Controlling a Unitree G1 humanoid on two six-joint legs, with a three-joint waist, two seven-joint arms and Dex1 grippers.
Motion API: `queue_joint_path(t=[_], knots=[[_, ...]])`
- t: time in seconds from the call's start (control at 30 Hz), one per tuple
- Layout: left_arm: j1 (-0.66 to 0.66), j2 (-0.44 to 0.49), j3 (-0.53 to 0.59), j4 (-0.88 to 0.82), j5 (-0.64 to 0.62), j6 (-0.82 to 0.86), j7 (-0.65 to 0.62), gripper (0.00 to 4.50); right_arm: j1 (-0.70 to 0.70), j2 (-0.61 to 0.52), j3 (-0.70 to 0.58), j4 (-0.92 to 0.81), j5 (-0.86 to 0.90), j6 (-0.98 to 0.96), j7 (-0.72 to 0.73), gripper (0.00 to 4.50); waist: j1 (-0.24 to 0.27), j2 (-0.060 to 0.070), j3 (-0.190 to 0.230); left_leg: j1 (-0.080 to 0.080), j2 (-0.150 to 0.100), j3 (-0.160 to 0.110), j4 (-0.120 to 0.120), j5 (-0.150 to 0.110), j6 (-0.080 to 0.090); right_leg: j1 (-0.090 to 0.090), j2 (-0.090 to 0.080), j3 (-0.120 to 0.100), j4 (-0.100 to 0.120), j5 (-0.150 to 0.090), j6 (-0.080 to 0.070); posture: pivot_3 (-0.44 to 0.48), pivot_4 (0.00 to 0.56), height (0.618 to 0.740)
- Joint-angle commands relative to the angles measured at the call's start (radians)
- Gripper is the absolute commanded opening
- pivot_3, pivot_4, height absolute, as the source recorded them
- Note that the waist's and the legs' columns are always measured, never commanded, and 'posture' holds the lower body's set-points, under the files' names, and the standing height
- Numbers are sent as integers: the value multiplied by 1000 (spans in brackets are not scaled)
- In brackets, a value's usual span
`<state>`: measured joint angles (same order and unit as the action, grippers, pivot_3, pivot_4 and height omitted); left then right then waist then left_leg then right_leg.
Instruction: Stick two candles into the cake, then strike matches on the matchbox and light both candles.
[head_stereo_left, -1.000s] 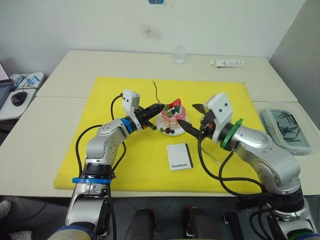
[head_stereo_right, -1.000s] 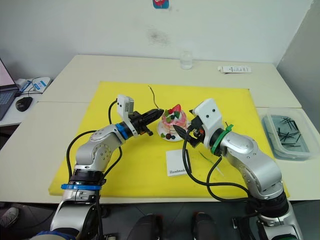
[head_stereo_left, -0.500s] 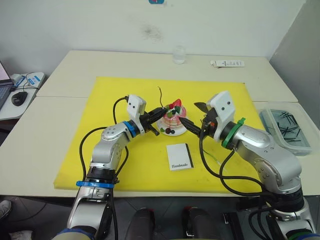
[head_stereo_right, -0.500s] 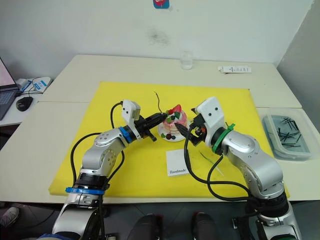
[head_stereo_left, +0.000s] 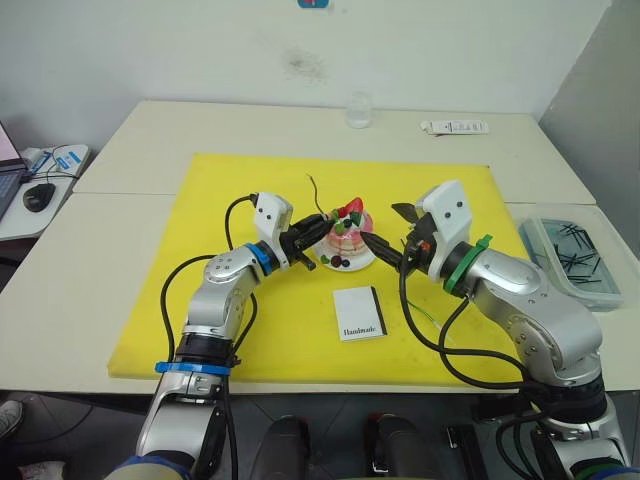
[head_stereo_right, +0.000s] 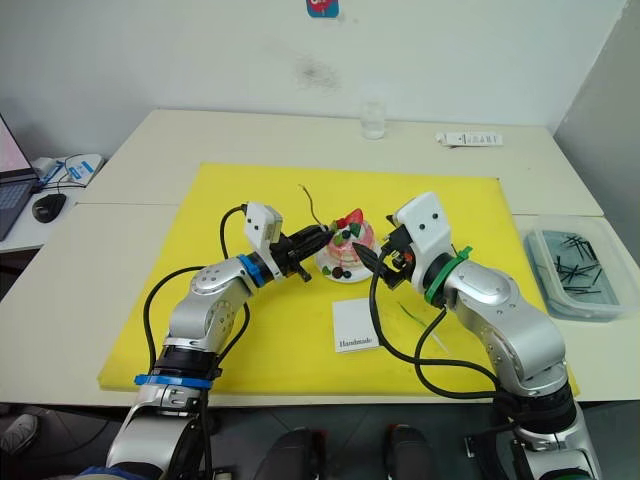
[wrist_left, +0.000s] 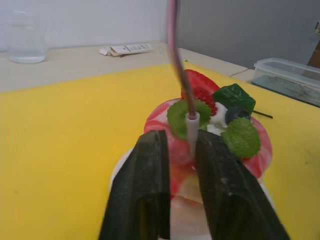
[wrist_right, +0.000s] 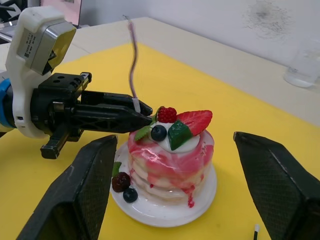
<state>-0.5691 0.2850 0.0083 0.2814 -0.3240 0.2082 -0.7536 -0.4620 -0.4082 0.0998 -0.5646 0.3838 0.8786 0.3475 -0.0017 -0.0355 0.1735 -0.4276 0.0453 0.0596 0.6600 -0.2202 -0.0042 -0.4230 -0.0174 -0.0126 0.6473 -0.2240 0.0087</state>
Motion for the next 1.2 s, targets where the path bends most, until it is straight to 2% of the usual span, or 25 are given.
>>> queue_joint_path(t=[0.03,0.63,0.77,0.9,1.07,1.2], knots=[[-10,11,2,-31,5,-1,-2,1740,-17,-1,-26,-10,-4,-31,6,3906,0,0,0,0,0,0,0,0,0,0,0,0,0,0,0,0,150,740],[85,71,12,-224,-34,121,-4,1740,1,-25,-32,59,-16,-92,53,3906,-1,0,0,0,0,0,0,0,0,0,0,0,0,0,0,0,150,740],[139,109,25,-308,-47,172,2,1740,82,-132,-92,75,4,-126,154,3906,1,0,0,0,0,0,0,0,0,0,0,0,-1,0,0,0,150,740],[244,176,36,-496,-105,257,-26,1740,194,-233,-161,33,59,-134,263,3906,0,0,0,-1,0,1,0,0,1,0,-2,1,-2,-1,1,0,150,740],[368,275,28,-742,-193,332,-84,1740,386,-298,-205,-29,95,-196,366,3906,0,0,0,0,2,-1,-1,-1,1,0,-3,0,0,-3,-3,0,150,740],[397,325,9,-838,-237,356,-125,1740,490,-303,-202,-52,72,-244,372,3906,0,0,0,1,2,-2,-1,-1,0,0,-3,-1,0,-5,-8,0,150,740]])
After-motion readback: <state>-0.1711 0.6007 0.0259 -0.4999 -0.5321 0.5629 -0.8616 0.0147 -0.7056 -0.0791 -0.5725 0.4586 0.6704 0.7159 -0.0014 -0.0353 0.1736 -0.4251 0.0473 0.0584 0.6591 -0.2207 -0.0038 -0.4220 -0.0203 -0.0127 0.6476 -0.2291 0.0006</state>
